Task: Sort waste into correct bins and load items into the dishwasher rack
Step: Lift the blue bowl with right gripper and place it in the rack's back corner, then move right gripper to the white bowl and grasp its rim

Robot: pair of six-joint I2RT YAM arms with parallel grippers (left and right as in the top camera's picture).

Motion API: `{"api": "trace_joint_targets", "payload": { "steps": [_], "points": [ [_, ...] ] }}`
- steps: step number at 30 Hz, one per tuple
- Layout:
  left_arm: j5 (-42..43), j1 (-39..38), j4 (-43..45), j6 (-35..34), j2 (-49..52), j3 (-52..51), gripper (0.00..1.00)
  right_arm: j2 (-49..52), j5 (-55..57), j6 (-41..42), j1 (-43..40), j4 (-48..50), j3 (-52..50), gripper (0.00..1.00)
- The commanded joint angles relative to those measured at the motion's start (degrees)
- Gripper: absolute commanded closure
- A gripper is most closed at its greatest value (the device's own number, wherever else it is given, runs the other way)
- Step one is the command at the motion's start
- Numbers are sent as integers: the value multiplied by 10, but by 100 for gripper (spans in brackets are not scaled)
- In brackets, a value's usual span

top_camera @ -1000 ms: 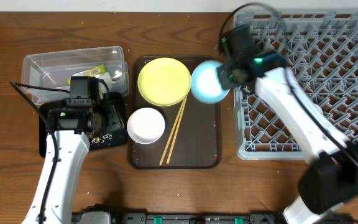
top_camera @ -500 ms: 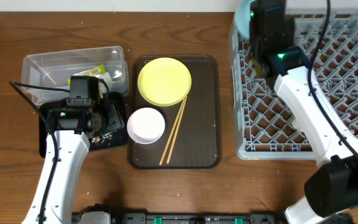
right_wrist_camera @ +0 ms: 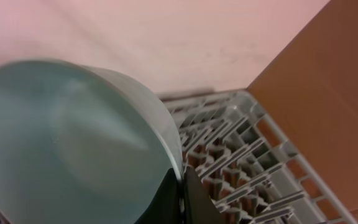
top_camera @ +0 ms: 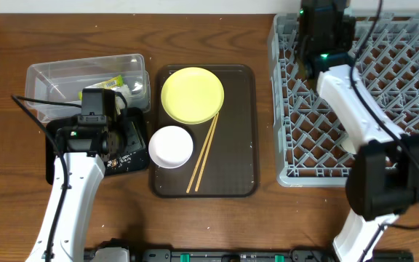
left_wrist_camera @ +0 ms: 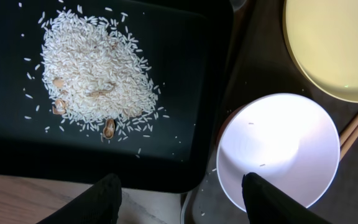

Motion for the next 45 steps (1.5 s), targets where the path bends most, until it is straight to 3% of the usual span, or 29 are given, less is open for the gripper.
{"api": "trace_joint_targets", "payload": {
  "steps": [1, 13, 25, 32, 36, 41, 44, 45],
  "points": [
    [-7, 3, 0, -3, 0, 2, 35, 33, 15, -4, 7, 5, 5, 99],
    [-7, 3, 0, -3, 0, 2, 35, 66, 15, -4, 35, -10, 5, 99],
    [-7, 3, 0, -3, 0, 2, 35, 65, -5, 9, 67, -157, 5, 99],
    [-7, 3, 0, -3, 0, 2, 35, 39, -32, 47, 81, -189, 5, 73],
    [-7, 3, 0, -3, 0, 2, 34, -4, -93, 48, 81, -199, 5, 66],
    [-7, 3, 0, -3, 0, 2, 35, -67, -191, 48, 80, -223, 5, 60],
    [-7, 3, -1, -3, 0, 2, 35, -94, -311, 48, 85, -251, 5, 48],
    [-9, 3, -2, -3, 0, 2, 34, -99, -358, 48, 88, -261, 5, 48]
  ]
}}
